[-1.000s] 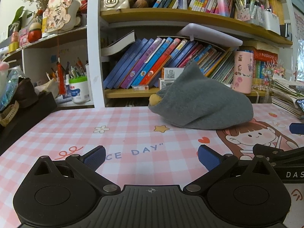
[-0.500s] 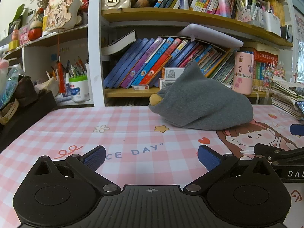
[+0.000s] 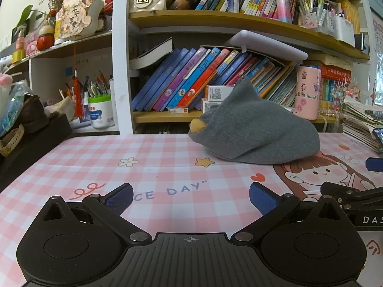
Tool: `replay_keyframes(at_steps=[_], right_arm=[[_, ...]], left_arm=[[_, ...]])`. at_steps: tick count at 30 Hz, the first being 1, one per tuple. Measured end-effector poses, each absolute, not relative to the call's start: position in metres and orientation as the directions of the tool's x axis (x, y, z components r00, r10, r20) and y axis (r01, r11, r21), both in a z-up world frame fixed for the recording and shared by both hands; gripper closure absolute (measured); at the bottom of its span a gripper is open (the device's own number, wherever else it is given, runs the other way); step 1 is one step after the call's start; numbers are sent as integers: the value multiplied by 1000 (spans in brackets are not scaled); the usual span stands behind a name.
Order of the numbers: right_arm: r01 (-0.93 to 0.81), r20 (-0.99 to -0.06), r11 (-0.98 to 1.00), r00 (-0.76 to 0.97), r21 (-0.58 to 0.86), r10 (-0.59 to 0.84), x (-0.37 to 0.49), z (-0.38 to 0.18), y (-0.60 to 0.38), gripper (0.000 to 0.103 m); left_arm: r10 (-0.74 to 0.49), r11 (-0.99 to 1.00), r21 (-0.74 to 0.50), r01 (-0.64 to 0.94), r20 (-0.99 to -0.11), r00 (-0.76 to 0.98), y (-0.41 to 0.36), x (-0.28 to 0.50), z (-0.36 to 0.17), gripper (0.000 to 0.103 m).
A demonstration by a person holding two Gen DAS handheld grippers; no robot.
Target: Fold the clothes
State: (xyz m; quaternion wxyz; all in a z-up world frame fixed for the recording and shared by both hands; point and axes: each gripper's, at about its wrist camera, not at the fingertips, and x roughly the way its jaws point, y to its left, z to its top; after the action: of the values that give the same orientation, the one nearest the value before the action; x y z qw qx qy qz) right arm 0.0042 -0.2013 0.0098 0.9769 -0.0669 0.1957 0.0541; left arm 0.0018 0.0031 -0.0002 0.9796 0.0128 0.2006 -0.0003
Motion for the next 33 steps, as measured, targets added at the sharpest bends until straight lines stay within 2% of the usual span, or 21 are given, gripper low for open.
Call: replay_keyframes(at_steps=[33], right_arm=[[-133,-386,985,919,-105,83,5,9,-202,0]], left_arm=[[-24,999,20,34,-388,922,2,0,0,0]])
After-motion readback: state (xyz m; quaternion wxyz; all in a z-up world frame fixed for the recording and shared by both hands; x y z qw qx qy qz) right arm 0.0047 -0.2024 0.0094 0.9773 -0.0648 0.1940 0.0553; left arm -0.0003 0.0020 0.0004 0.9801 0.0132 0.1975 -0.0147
